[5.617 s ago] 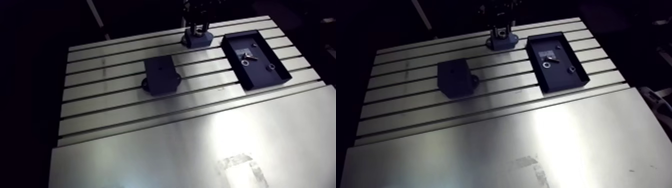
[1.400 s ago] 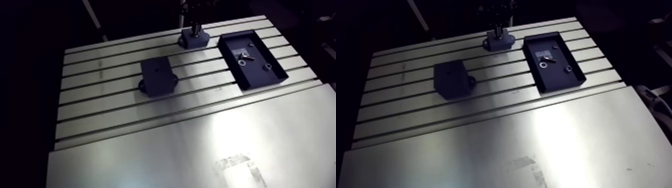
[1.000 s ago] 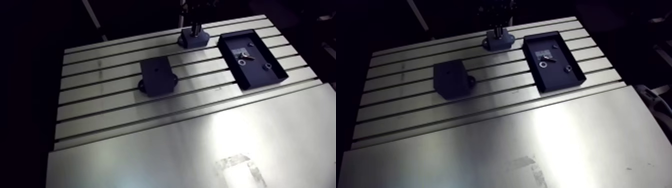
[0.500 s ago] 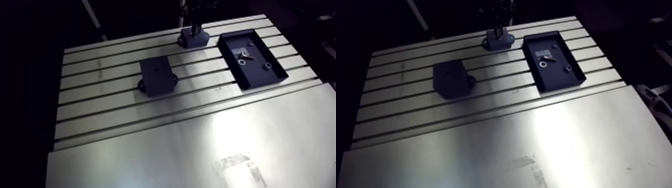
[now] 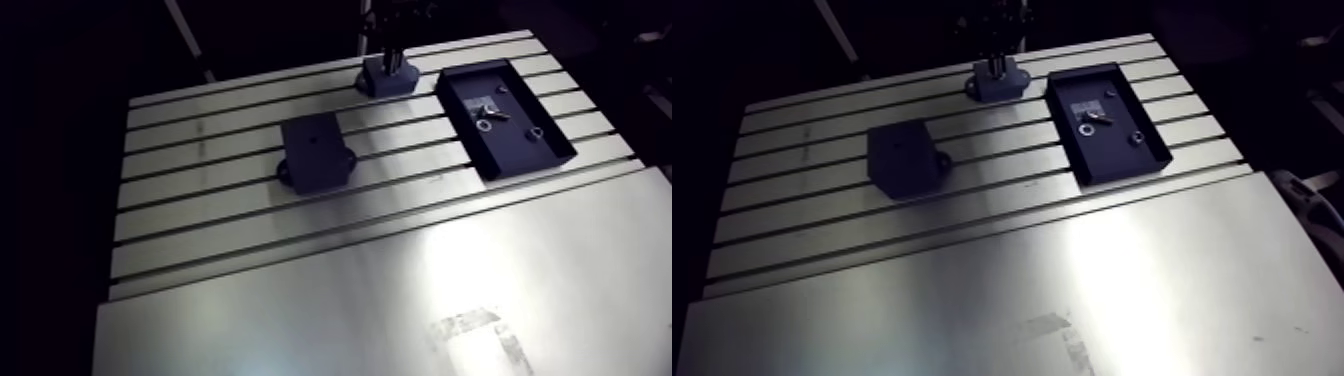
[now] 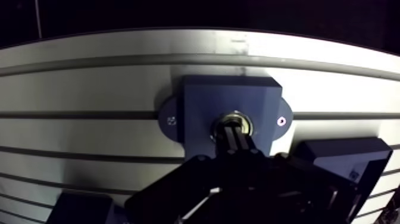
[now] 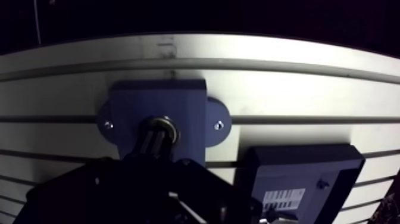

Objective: Pick up the bearing and press it into the housing until flush.

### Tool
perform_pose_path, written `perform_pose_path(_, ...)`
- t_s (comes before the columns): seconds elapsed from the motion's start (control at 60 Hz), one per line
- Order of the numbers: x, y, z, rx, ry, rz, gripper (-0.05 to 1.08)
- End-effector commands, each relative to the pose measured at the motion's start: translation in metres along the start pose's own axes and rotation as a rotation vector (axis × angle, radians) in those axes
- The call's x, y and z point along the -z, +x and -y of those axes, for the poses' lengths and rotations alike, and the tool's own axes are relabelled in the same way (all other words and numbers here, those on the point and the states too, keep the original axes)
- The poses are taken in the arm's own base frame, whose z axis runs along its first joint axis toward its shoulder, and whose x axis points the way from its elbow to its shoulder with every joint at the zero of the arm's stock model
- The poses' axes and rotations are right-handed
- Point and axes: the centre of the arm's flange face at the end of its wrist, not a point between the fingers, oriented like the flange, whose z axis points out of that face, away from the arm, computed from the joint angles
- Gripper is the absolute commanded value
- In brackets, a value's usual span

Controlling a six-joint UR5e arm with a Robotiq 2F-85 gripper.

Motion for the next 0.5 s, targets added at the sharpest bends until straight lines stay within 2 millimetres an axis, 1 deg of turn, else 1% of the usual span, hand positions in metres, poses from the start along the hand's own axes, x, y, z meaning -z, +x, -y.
perform_pose_path(0.017, 0.037, 0.0, 0.0, 0.003, -0.018, -0.053, 1.08)
perform_pose_path(0.033, 0.041, -0.001, 0.0, 0.004, -0.019, -0.058, 1.08)
perform_pose_path(0.117, 0.049, -0.003, 0.001, 0.005, -0.023, -0.065, 1.08)
perform_pose_path(0.133, 0.054, -0.005, 0.003, 0.007, -0.022, -0.067, 1.07)
perform_pose_path(0.15, 0.054, -0.005, 0.003, 0.007, -0.022, -0.067, 1.07)
perform_pose_path(0.167, 0.059, -0.006, 0.002, 0.005, -0.023, -0.071, 1.05)
perform_pose_path(0.183, 0.059, -0.006, 0.002, 0.005, -0.023, -0.071, 1.05)
perform_pose_path(0.2, 0.063, -0.008, 0.003, 0.007, -0.025, -0.073, 0.96)
perform_pose_path(0.217, 0.063, -0.008, 0.003, 0.007, -0.025, -0.073, 0.96)
perform_pose_path(0.233, 0.067, -0.009, 0.003, 0.005, -0.027, -0.073, 0.75)
perform_pose_path(0.25, 0.072, -0.012, 0.003, 0.004, -0.027, -0.068, 0.43)
perform_pose_path(0.267, 0.072, -0.012, 0.003, 0.004, -0.027, -0.068, 0.43)
perform_pose_path(0.283, 0.078, -0.014, 0.004, 0.005, -0.026, -0.059, 0.13)
perform_pose_path(0.3, 0.078, -0.014, 0.004, 0.005, -0.026, -0.059, 0.13)
perform_pose_path(0.317, 0.085, -0.017, 0.004, 0.006, -0.025, -0.049, 0.02)
perform_pose_path(0.333, 0.092, -0.02, 0.005, 0.007, -0.022, -0.041, 0.0)
perform_pose_path(0.383, 0.097, -0.023, 0.006, 0.007, -0.019, -0.03, 0.0)
perform_pose_path(0.4, 0.104, -0.026, 0.007, 0.007, -0.018, -0.025, 0.0)
perform_pose_path(0.417, 0.104, -0.026, 0.007, 0.007, -0.018, -0.025, 0.0)
perform_pose_path(0.433, 0.111, -0.031, 0.009, 0.004, -0.015, -0.019, 0.0)
perform_pose_path(0.45, 0.111, -0.031, 0.009, 0.004, -0.015, -0.019, 0.0)
perform_pose_path(0.467, 0.119, -0.036, 0.011, 0.003, -0.013, -0.013, 0.0)
perform_pose_path(0.483, 0.119, -0.036, 0.011, 0.003, -0.013, -0.013, 0.0)
perform_pose_path(0.5, 0.127, -0.041, 0.014, 0.003, -0.011, -0.007, 0.0)
